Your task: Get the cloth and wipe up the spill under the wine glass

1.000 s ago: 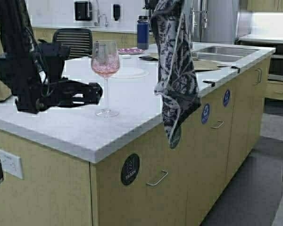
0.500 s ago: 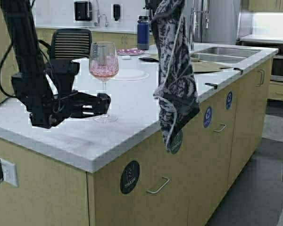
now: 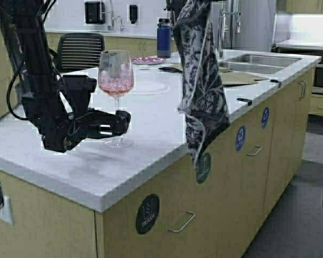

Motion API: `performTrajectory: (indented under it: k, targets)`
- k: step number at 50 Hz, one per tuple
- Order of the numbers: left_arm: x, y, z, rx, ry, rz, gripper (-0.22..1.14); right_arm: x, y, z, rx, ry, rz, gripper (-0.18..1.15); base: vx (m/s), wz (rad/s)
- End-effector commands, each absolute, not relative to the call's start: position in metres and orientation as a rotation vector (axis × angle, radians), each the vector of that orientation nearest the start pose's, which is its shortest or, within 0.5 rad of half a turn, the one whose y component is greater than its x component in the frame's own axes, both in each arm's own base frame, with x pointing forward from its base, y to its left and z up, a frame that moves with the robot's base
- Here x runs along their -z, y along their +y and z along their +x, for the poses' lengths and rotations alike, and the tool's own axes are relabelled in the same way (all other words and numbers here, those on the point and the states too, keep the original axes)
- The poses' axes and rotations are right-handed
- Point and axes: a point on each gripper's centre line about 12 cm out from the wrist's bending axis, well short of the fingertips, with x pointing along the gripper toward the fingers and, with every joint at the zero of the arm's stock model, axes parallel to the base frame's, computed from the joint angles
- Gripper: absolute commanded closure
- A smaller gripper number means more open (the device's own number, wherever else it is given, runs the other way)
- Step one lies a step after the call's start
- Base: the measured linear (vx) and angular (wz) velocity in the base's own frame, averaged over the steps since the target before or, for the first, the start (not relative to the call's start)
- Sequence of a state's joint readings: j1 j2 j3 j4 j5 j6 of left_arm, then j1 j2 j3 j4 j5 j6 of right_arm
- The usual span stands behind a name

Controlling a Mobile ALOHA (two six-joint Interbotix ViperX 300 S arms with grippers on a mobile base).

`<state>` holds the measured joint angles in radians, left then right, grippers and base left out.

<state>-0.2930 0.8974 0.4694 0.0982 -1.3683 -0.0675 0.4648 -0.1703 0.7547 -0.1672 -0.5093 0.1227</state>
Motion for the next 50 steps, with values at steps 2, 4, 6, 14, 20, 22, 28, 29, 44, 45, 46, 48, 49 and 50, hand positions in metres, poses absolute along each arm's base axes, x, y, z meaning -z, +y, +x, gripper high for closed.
performTrajectory:
  k: [2, 4, 6, 14, 20, 22, 28, 29, 44, 45, 46, 48, 49, 50]
  targets:
    - [0.007, -0.148, 0.429, 0.407, -0.038, -0.054, -0.08, -0.269, 0.178, 0.331, -0.55, 0.035, -0.028, 0.9, 0.1, 0.01]
    - [0.006, -0.15, 0.427, 0.415, -0.046, -0.054, -0.07, -0.269, 0.177, 0.331, -0.549, 0.036, -0.027, 0.9, 0.09, 0.01]
    - [0.004, -0.152, 0.426, 0.425, -0.053, -0.055, -0.05, -0.27, 0.177, 0.331, -0.549, 0.034, -0.027, 0.9, 0.09, 0.01]
    - [0.0, -0.162, 0.419, 0.467, -0.078, -0.059, 0.21, -0.269, 0.177, 0.33, -0.549, 0.036, -0.024, 0.9, 0.08, 0.01]
    - [-0.003, -0.164, 0.414, 0.476, -0.079, -0.062, 0.51, -0.27, 0.177, 0.33, -0.547, 0.036, -0.018, 0.9, 0.05, 0.01]
    - [-0.004, -0.163, 0.412, 0.477, -0.083, -0.063, 0.6, -0.27, 0.177, 0.331, -0.546, 0.038, -0.019, 0.9, 0.04, 0.0]
    - [-0.014, -0.162, 0.407, 0.479, -0.101, -0.066, 0.79, -0.269, 0.175, 0.332, -0.528, 0.046, 0.014, 0.9, 0.02, 0.0]
    - [-0.018, -0.162, 0.407, 0.479, -0.106, -0.066, 0.8, -0.27, 0.175, 0.333, -0.523, 0.044, 0.021, 0.9, 0.01, -0.01]
    - [-0.074, -0.157, 0.385, 0.491, -0.151, -0.066, 0.8, -0.305, 0.169, 0.387, -0.425, -0.031, 0.111, 0.9, 0.0, 0.0]
    - [-0.079, -0.156, 0.383, 0.493, -0.156, -0.066, 0.81, -0.308, 0.171, 0.392, -0.424, -0.037, 0.112, 0.9, 0.0, 0.0]
    - [-0.083, -0.156, 0.38, 0.496, -0.161, -0.067, 0.81, -0.311, 0.171, 0.397, -0.421, -0.047, 0.114, 0.9, 0.0, 0.0]
    - [-0.092, -0.155, 0.375, 0.497, -0.167, -0.067, 0.81, -0.314, 0.175, 0.406, -0.421, -0.053, 0.115, 0.9, 0.0, 0.0]
    - [-0.097, -0.155, 0.372, 0.502, -0.171, -0.067, 0.81, -0.315, 0.177, 0.411, -0.421, -0.054, 0.115, 0.9, 0.0, 0.0]
    - [-0.102, -0.154, 0.369, 0.502, -0.175, -0.066, 0.81, -0.317, 0.18, 0.416, -0.423, -0.059, 0.113, 0.9, 0.0, 0.0]
